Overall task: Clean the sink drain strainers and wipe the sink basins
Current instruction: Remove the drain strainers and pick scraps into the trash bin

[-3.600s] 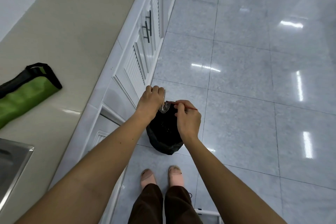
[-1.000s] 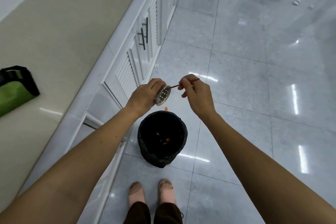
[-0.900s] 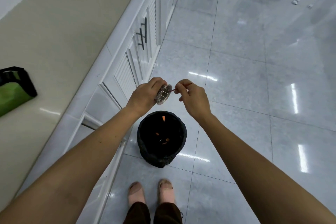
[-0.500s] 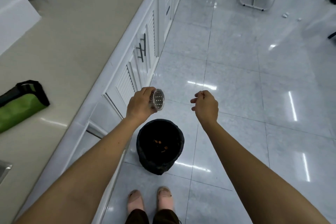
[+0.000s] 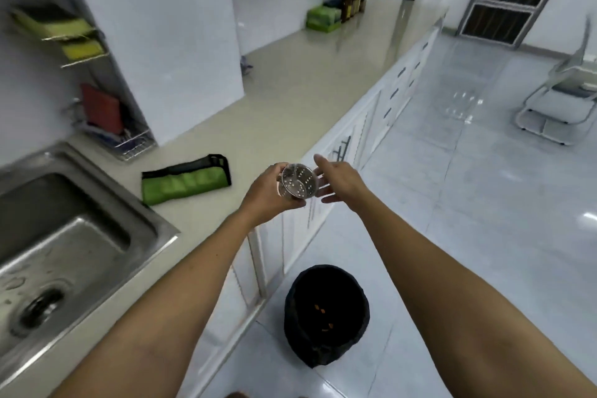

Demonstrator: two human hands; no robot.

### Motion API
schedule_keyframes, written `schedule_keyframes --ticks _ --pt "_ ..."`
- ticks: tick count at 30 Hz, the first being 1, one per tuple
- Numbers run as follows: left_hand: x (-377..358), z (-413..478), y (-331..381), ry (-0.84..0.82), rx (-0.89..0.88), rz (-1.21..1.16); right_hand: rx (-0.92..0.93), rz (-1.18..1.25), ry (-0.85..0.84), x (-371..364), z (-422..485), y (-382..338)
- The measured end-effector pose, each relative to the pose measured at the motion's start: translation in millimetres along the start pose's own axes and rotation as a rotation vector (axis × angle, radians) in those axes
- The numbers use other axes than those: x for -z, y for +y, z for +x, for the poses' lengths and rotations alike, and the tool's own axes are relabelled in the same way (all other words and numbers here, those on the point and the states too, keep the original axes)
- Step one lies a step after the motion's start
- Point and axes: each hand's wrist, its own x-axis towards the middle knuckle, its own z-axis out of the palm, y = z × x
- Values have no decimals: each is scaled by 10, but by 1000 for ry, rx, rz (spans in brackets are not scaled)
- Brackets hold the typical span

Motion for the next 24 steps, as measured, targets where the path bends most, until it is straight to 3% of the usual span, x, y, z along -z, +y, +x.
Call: schedule_keyframes --ticks 6,9,17,24 --pt "1180 -422 -449 290 80 -54 345 -341 -107 -1188 17 -899" --pt "1715 -809 -674 378 128 -125 456 -341 -142 -1893 -63 -1204" --pt "2967 -2141 -1451 625 426 -116 615 -475 -444 -3694 -578 -1463" --pt "3558 -2719 -2315 606 684 14 563 -607 -612 -4941 -802 -1292"
